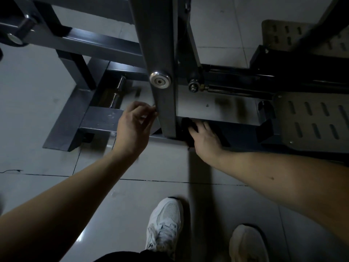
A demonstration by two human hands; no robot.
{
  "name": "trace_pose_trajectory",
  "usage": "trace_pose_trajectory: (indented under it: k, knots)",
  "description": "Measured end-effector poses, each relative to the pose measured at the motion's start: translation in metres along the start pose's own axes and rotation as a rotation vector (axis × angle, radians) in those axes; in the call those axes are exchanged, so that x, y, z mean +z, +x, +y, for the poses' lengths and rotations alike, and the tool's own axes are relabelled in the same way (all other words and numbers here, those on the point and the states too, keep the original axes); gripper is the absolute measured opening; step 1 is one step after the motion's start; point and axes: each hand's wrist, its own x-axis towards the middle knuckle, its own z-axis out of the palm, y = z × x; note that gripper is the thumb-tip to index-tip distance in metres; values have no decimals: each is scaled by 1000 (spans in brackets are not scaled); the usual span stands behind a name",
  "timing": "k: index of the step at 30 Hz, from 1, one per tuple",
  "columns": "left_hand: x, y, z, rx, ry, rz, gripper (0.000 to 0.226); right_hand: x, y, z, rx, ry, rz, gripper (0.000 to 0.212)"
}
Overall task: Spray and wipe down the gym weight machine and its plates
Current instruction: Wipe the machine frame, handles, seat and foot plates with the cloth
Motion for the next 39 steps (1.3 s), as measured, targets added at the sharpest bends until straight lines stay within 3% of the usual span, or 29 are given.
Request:
trace_pose_trajectory:
  k: [7, 13, 17, 19, 21, 24, 26, 28, 30, 32, 34, 36, 38, 39]
  knots:
    - [-4, -3, 2, -91, -18, -78, 23, -12, 15, 16, 188, -10, 66, 76]
    - [-11, -1, 9, -149, -12, -165, 28, 3, 18, -10, -10, 240, 28, 53]
    - [-33, 9, 21, -172, 66, -374, 36, -14, -1, -2, 201, 543, -64, 52]
    - [-46, 17, 34, -223, 43, -417, 39, -43, 2, -7, 355, 758, -11, 56]
    - [-60, 28, 52, -288, -19, -395, 42, -74, 0, -20, 419, 938, 81, 57]
    - [-83, 47, 89, -263, -83, -321, 30, -106, -3, -56, 352, 1178, 234, 52]
    - [-99, 54, 115, -196, -76, -277, 17, -107, -9, -87, 282, 1270, 292, 42]
    - [-108, 56, 132, -150, -51, -253, 21, -81, -13, -93, 246, 1192, 390, 54]
    - [-111, 53, 139, -169, -55, -175, 28, -73, -20, -96, 277, 1244, 235, 52]
    - [-109, 48, 141, -234, -89, -69, 32, -62, -20, -92, 390, 1090, 100, 44]
    - [-105, 44, 146, -278, -93, -14, 25, -78, -19, -99, 425, 1105, 250, 44]
    - [-102, 41, 151, -311, -129, 4, 21, -110, -19, -114, 394, 1276, 432, 47]
    - [-102, 43, 154, -318, -134, 20, 22, -140, -21, -122, 265, 1355, 565, 35]
    - [-104, 46, 156, -307, -121, 25, 23, -151, -25, -122, 196, 1315, 597, 41]
